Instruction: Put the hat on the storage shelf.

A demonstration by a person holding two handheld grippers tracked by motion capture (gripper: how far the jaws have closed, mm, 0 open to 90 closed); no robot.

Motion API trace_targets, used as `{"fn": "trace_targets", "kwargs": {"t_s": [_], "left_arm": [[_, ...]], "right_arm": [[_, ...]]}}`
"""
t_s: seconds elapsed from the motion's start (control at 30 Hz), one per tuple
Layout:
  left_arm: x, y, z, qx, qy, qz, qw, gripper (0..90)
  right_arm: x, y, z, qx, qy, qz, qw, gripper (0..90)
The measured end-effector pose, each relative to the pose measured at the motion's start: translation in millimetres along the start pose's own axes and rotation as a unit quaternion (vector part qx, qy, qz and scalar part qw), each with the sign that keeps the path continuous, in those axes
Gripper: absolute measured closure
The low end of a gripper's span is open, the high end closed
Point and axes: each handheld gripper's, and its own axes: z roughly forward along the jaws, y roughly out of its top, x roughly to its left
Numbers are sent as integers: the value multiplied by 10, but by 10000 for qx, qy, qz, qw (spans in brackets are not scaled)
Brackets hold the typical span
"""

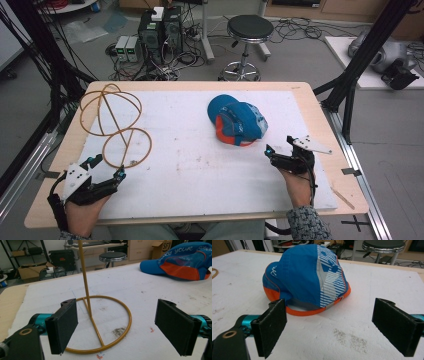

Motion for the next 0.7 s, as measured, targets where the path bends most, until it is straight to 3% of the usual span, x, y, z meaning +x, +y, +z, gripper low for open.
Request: {"fn": "trace_targets", "kwargs": {"t_s": [0.37, 0.53, 0.6, 0.63, 0.7], "left_arm": [[-9, -2, 11, -80, -56, 64, 9999, 189], [-12, -8, 8, -84, -88, 73, 9999, 190], [-4, -11, -2, -100, -90, 83, 9999, 190], [5, -18, -5, -101, -78, 42, 9999, 190], [6, -20, -8, -83, -56, 38, 9999, 190]], "right_arm": [[1, -4, 12, -19, -2, -36, 10000, 117], [23, 13, 32, -43, 91, 53, 9999, 119], [45, 48, 40, -136, 139, 128, 9997, 119], [71, 104, 57, -290, 208, 339, 9988, 118], [96, 156, 81, -411, 263, 484, 9976, 119]]}}
